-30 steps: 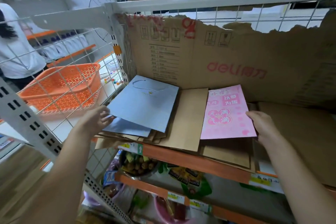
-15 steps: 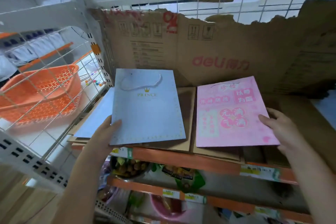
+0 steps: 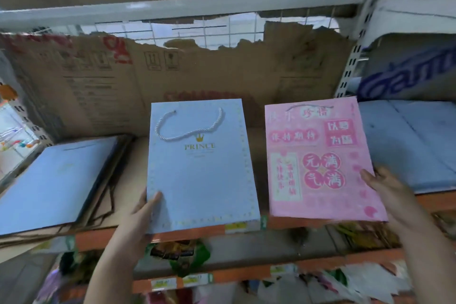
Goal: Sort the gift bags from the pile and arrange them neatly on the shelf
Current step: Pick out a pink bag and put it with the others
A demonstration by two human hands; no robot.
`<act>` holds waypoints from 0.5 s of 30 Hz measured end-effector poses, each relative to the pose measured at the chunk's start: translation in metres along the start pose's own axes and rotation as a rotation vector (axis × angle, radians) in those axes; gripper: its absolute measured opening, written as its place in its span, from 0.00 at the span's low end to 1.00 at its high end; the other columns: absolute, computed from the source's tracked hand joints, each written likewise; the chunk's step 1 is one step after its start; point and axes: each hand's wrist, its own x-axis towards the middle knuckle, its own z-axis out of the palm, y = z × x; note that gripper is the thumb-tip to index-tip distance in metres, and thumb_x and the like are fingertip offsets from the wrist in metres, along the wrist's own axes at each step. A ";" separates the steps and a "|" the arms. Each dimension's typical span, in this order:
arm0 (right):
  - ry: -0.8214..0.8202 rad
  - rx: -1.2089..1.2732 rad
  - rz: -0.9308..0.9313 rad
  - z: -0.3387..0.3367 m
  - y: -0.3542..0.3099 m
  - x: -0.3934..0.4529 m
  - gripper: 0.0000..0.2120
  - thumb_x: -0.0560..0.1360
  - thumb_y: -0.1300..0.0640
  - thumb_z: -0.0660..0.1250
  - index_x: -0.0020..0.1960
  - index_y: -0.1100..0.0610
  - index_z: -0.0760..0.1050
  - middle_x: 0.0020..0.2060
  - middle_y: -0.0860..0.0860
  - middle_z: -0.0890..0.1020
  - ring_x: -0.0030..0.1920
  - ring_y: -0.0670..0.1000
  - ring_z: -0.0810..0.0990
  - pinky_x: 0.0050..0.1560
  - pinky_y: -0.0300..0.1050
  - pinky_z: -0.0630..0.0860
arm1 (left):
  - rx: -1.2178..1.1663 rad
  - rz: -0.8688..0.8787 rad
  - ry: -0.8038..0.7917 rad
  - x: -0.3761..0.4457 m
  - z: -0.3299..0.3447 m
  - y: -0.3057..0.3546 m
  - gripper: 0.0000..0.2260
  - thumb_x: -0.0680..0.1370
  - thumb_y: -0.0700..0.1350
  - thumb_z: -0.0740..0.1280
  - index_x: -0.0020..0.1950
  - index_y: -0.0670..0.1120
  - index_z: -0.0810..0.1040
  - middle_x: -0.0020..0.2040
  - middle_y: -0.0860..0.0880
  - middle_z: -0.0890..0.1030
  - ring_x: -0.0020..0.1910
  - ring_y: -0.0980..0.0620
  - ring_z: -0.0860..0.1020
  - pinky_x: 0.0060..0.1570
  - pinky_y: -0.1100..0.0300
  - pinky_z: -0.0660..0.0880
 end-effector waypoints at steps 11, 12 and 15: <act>0.236 0.065 -0.069 -0.206 -0.022 -0.015 0.30 0.58 0.38 0.76 0.53 0.55 0.77 0.35 0.44 0.85 0.34 0.45 0.83 0.35 0.41 0.81 | 0.031 -0.071 -0.196 -0.005 0.214 -0.084 0.11 0.81 0.43 0.58 0.50 0.58 0.75 0.50 0.54 0.81 0.49 0.49 0.79 0.41 0.50 0.79; 0.243 0.106 -0.071 -0.222 -0.025 -0.016 0.18 0.68 0.45 0.72 0.52 0.55 0.77 0.32 0.43 0.85 0.31 0.44 0.83 0.31 0.38 0.80 | 0.045 -0.084 -0.212 -0.007 0.231 -0.089 0.10 0.80 0.43 0.59 0.50 0.58 0.75 0.48 0.55 0.81 0.47 0.50 0.79 0.36 0.51 0.80; 0.272 0.094 -0.044 -0.271 -0.028 -0.021 0.29 0.54 0.39 0.78 0.49 0.54 0.78 0.32 0.44 0.85 0.29 0.43 0.82 0.29 0.38 0.79 | 0.070 -0.092 -0.283 -0.010 0.277 -0.103 0.09 0.80 0.46 0.60 0.53 0.60 0.75 0.49 0.59 0.82 0.49 0.52 0.79 0.43 0.48 0.80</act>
